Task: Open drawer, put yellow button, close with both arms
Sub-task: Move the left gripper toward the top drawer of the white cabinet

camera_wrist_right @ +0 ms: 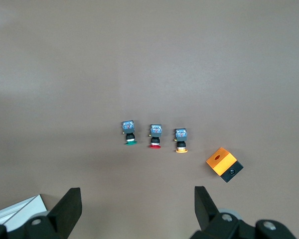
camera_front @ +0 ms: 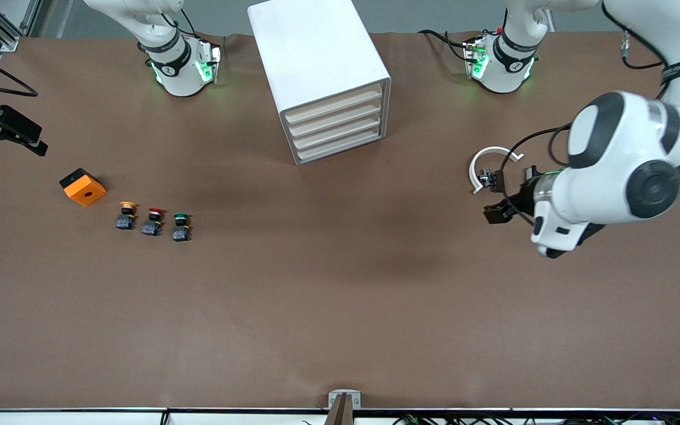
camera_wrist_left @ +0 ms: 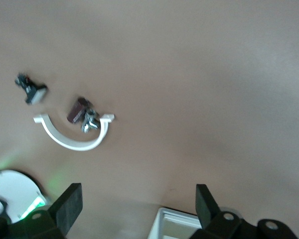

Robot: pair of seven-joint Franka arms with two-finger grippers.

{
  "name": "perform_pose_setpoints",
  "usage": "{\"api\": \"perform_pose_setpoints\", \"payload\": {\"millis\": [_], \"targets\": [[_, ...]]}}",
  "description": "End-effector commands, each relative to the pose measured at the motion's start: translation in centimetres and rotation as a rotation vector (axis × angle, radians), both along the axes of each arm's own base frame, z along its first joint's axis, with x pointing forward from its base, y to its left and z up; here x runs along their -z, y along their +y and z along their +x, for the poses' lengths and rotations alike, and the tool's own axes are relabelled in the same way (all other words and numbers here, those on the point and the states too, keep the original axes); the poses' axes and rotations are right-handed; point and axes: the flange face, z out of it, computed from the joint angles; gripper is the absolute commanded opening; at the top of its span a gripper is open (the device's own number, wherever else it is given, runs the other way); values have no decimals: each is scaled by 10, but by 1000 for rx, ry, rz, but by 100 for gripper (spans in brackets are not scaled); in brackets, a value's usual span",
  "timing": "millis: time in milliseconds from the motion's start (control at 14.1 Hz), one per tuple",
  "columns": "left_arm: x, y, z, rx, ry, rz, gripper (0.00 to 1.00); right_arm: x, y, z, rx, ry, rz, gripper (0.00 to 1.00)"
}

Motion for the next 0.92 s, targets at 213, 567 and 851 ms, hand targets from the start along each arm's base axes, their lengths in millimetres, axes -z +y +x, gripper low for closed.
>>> {"api": "perform_pose_setpoints", "payload": {"millis": [213, 567, 851], "targets": [[37, -48, -26, -245, 213, 182, 100, -4, -2, 3, 4, -3, -9, 100], [78, -74, -47, -235, 413, 197, 100, -5, -1, 3, 2, -5, -7, 100], [104, -97, -43, -370, 483, 188, 100, -5, 1, 3, -1, -5, -7, 100]]}}
